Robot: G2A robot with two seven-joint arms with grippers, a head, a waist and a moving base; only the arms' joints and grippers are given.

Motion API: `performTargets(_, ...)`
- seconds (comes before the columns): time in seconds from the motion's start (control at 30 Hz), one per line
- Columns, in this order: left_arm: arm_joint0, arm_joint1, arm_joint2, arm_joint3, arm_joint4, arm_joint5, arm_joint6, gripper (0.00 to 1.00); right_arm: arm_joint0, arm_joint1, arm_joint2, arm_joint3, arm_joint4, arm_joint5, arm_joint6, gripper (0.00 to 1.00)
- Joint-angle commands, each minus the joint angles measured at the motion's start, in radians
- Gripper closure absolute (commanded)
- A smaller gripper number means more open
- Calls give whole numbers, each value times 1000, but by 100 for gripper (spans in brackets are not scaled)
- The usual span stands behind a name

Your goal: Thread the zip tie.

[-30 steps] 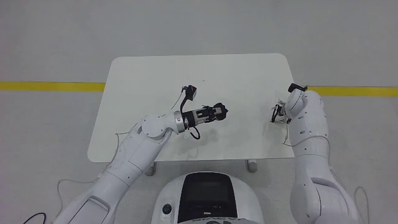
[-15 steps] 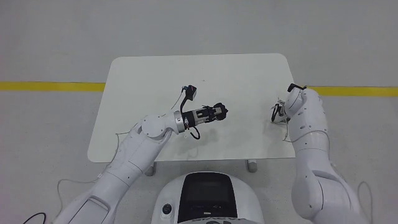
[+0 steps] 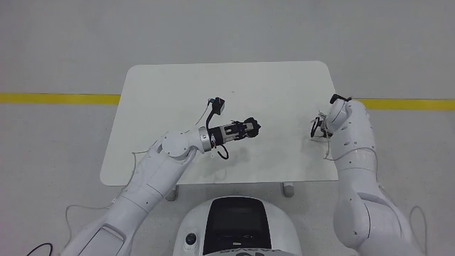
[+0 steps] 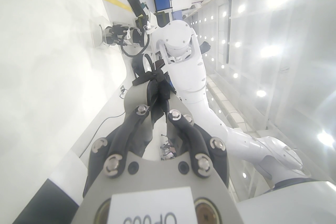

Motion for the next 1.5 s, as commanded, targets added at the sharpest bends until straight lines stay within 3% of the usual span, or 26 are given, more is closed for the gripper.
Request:
performTargets(0.0,0,0,0,0,0,0,0,100,-13,-2,3,-31,0,0,9,100)
performTargets(0.47,0,0,0,0,0,0,0,100,-111,-26,19,-230,0,0,56,100)
performTargets(0.87,0,0,0,0,0,0,0,100,-183,-80,64,-393,0,0,31,100)
performTargets(1.2,0,0,0,0,0,0,0,100,-230,-144,108,-526,0,0,-12,100)
performTargets(1.4,0,0,0,0,0,0,0,100,-253,-202,136,-624,0,0,-23,100)
performTargets(1.47,0,0,0,0,0,0,0,100,-256,-222,138,-654,45,0,-15,100)
